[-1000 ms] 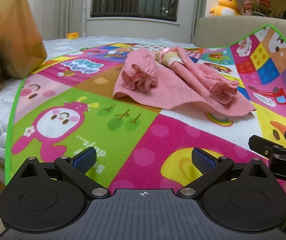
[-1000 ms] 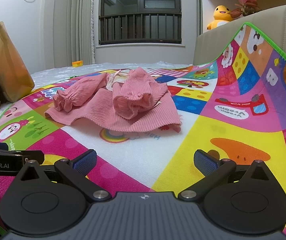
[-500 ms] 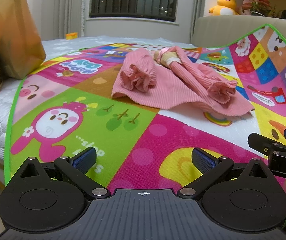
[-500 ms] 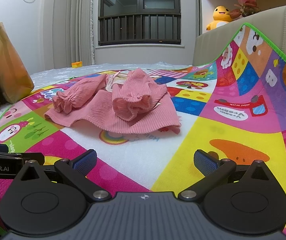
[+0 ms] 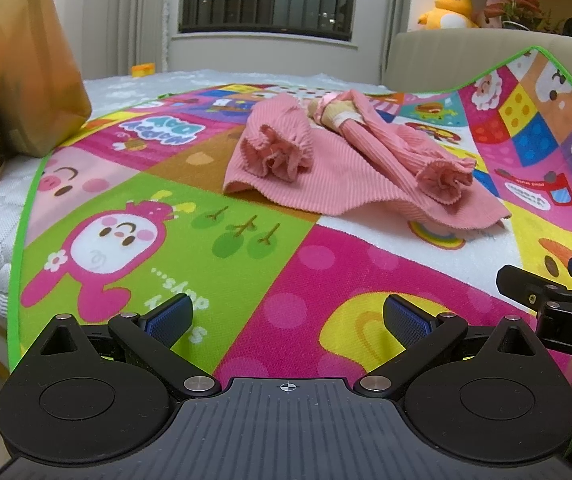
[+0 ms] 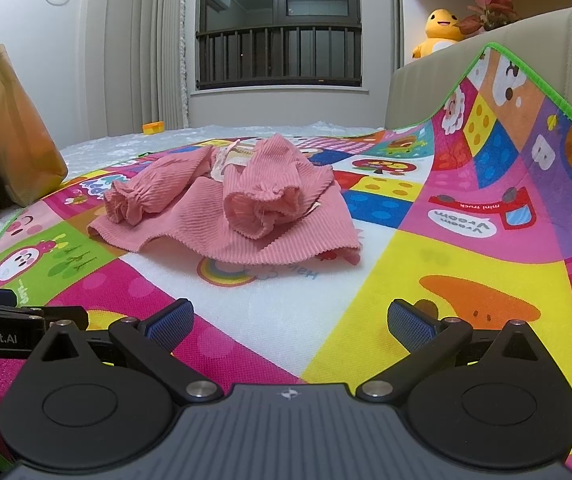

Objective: Fold clothes

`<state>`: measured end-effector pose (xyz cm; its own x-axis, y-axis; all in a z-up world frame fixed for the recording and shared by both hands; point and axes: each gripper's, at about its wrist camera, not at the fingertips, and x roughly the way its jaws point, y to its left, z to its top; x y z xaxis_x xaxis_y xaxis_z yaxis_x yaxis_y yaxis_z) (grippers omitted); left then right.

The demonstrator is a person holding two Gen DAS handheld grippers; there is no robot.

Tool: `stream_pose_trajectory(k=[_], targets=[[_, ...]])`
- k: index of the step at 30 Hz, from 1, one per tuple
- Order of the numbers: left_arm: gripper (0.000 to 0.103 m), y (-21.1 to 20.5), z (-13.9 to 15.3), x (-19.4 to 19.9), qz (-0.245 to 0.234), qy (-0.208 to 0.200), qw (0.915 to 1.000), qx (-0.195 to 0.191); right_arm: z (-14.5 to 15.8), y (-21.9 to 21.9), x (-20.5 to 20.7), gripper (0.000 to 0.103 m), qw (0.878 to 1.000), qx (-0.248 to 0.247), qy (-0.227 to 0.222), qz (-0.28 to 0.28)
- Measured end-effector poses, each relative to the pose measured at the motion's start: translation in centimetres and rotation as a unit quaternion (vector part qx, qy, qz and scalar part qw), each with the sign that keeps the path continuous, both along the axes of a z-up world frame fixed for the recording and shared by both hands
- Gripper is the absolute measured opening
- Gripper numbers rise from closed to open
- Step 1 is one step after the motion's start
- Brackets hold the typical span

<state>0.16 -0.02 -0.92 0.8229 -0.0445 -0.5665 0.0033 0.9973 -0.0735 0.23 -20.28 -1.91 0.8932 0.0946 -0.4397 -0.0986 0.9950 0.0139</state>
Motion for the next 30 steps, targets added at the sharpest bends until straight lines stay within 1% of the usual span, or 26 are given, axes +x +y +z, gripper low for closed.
stream_pose_trajectory(k=[16,21,23,26,28,30], targets=[[0.103,0.0,-0.2,-0.1,-0.001,0.002,1.0000,0.001,-0.2,-0.1,0.1,0.103,1.000,0.001,0.003,-0.001],[0.103,0.1,-0.3,0.2,-0.002,0.004,1.0000,-0.002,-0.5,-0.4,0.5,0.103,1.000,0.003,0.010,0.000],[0.103,0.2,-0.3,0.6,-0.007,0.004,0.9999,-0.008,-0.7,-0.8,1.0,0.103,1.000,0.010,0.020,0.004],[0.103,0.9,0.1,1.7,-0.018,0.005,0.9993,-0.033,-0.6,-1.9,2.3,0.103,0.999,0.033,0.040,0.006],[0.103,1.4,0.7,3.2,-0.027,0.008,0.9982,-0.053,-0.2,-2.9,3.5,0.103,0.997,0.053,0.051,-0.001],[0.103,1.9,1.5,4.9,-0.038,0.009,0.9967,-0.072,0.4,-3.8,4.7,0.103,0.996,0.063,0.055,-0.012]])
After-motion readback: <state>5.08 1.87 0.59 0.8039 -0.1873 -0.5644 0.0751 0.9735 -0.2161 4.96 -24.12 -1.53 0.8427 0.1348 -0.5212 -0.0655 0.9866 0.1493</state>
